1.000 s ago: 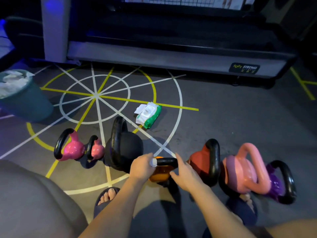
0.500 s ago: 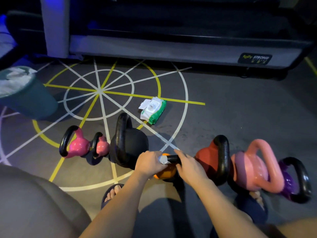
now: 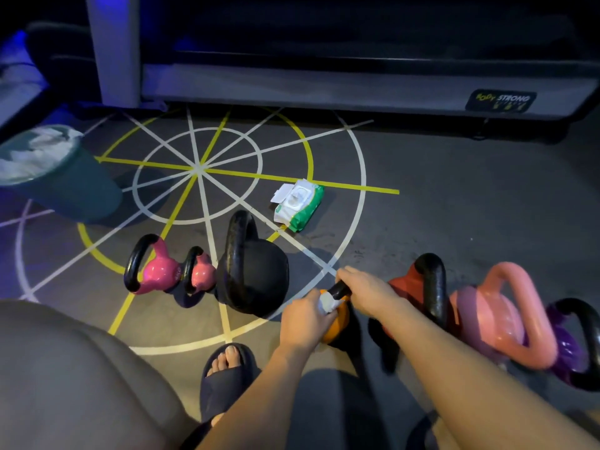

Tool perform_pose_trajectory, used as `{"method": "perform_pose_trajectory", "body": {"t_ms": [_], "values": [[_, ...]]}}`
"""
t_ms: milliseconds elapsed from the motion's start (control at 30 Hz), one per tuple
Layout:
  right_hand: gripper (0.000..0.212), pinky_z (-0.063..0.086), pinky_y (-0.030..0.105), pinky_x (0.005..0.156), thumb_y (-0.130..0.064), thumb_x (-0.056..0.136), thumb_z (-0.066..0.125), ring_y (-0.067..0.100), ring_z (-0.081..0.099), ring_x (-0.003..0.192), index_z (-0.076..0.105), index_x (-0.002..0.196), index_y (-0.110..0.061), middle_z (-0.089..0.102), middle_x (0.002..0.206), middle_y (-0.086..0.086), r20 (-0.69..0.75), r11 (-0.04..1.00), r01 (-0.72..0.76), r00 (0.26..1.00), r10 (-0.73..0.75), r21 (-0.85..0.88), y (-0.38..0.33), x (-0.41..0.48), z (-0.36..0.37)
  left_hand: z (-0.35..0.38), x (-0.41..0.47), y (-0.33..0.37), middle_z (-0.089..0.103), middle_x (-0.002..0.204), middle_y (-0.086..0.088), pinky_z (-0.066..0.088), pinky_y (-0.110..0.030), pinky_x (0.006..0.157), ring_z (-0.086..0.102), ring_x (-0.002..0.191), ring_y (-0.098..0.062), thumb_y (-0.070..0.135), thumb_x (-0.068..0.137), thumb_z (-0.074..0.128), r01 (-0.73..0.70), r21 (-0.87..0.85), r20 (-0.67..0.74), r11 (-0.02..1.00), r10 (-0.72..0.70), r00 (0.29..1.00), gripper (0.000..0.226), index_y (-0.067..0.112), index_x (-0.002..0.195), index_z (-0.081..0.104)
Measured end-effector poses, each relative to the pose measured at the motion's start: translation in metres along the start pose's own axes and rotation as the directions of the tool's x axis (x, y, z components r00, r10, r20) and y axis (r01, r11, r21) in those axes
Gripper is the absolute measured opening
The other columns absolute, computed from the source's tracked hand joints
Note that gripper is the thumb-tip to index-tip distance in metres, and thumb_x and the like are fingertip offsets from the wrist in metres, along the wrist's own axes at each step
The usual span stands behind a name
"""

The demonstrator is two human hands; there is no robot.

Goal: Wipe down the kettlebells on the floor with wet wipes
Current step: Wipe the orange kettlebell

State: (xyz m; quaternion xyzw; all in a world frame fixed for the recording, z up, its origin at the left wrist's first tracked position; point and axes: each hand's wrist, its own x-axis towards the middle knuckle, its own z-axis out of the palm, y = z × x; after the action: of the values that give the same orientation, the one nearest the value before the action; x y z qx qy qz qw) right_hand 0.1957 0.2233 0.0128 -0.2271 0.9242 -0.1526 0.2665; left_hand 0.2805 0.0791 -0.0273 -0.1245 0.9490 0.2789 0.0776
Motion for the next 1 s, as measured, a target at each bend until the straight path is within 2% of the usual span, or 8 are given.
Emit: {"method": "perform_pose_trajectory", "body": {"t_ms": [133, 300, 433, 533, 633, 733, 867, 1000], "values": [[0.028, 0.034, 0.033, 0.074, -0.002, 0.092, 0.042, 0.034, 0.060, 0.098, 0.046, 0.105, -0.027, 0.052, 0.111, 0.000, -0.118, 0.995, -0.093, 0.988, 0.096, 0.034, -0.013, -0.014, 0.021, 0.006, -0.017, -0.026, 0.059, 0.082, 0.010, 0.046, -0.033, 0.077, 0.061, 0.081, -0.016, 0.030, 0.086, 0.069, 0.103, -0.066, -0.130, 0.992, -0.111, 0.985, 0.018, 0.029, 0.082, 0.052], [0.033, 0.036, 0.032, 0.075, -0.001, 0.088, 0.044, 0.031, 0.056, 0.086, 0.039, 0.097, -0.033, 0.050, 0.107, -0.006, -0.142, 0.978, -0.189, 0.969, 0.201, 0.093, -0.008, -0.026, 0.031, 0.019, -0.029, -0.005, 0.052, 0.084, 0.007, 0.041, -0.026, 0.070, 0.054, 0.083, -0.019, -0.001, 0.079, 0.070, 0.278, -0.498, -0.216, 0.822, -0.428, 0.877, 0.032, 0.024, 0.077, 0.050], [0.030, 0.038, 0.035, 0.076, -0.001, 0.090, 0.044, 0.035, 0.060, 0.095, 0.037, 0.098, -0.029, 0.050, 0.112, -0.002, -0.173, 0.966, -0.253, 0.950, 0.259, 0.057, -0.013, -0.025, 0.038, 0.011, -0.017, -0.003, 0.057, 0.086, 0.006, 0.040, -0.028, 0.071, 0.053, 0.084, -0.016, 0.017, 0.081, 0.075, 0.089, -0.171, -0.240, 0.981, -0.129, 0.962, 0.018, 0.021, 0.085, 0.058], [0.030, 0.035, 0.034, 0.072, -0.001, 0.090, 0.042, 0.036, 0.060, 0.094, 0.038, 0.098, -0.029, 0.049, 0.110, -0.002, -0.170, 0.959, -0.277, 0.944, 0.284, 0.063, -0.008, -0.026, 0.040, 0.010, -0.011, -0.001, 0.065, 0.092, 0.008, 0.048, -0.028, 0.077, 0.059, 0.089, -0.015, 0.021, 0.079, 0.077, -0.031, 0.061, -0.208, 0.998, 0.043, 0.977, 0.021, 0.024, 0.096, 0.065], [0.032, 0.034, 0.034, 0.071, 0.001, 0.088, 0.041, 0.036, 0.059, 0.092, 0.039, 0.098, -0.029, 0.046, 0.107, -0.003, -0.171, 0.955, -0.287, 0.939, 0.297, 0.080, -0.006, -0.022, 0.042, 0.017, -0.006, -0.017, 0.063, 0.086, 0.010, 0.052, -0.034, 0.074, 0.060, 0.084, -0.012, 0.016, 0.084, 0.071, 0.028, -0.090, -0.197, 0.996, -0.045, 0.979, 0.016, 0.027, 0.089, 0.061], [0.033, 0.040, 0.036, 0.075, 0.001, 0.087, 0.042, 0.037, 0.059, 0.093, 0.041, 0.100, -0.029, 0.040, 0.101, -0.007, -0.174, 0.947, -0.297, 0.933, 0.315, 0.121, -0.010, -0.012, 0.043, 0.032, -0.008, -0.039, 0.066, 0.082, 0.010, 0.056, -0.040, 0.080, 0.063, 0.083, -0.008, 0.017, 0.087, 0.072, 0.226, -0.555, -0.152, 0.800, -0.365, 0.918, 0.016, 0.028, 0.085, 0.061], [0.031, 0.039, 0.033, 0.079, 0.003, 0.088, 0.047, 0.032, 0.058, 0.096, 0.049, 0.107, -0.022, 0.042, 0.101, -0.005, -0.181, 0.935, -0.319, 0.921, 0.344, 0.155, -0.008, -0.001, 0.034, 0.055, -0.002, -0.024, 0.072, 0.090, 0.005, 0.055, -0.046, 0.095, 0.067, 0.092, -0.013, 0.013, 0.089, 0.066, 0.350, -0.858, 0.014, 0.377, -0.663, 0.748, 0.018, 0.031, 0.090, 0.067], [0.026, 0.043, 0.034, 0.079, 0.001, 0.087, 0.049, 0.026, 0.054, 0.089, 0.050, 0.103, -0.020, 0.049, 0.102, 0.000, -0.145, 0.910, -0.356, 0.909, 0.390, 0.211, -0.006, 0.014, 0.024, 0.053, 0.011, -0.017, 0.070, 0.093, 0.005, 0.052, -0.036, 0.091, 0.066, 0.094, -0.015, 0.011, 0.094, 0.063, 0.365, -0.873, 0.065, 0.323, -0.666, 0.743, 0.017, 0.025, 0.102, 0.067]]}}
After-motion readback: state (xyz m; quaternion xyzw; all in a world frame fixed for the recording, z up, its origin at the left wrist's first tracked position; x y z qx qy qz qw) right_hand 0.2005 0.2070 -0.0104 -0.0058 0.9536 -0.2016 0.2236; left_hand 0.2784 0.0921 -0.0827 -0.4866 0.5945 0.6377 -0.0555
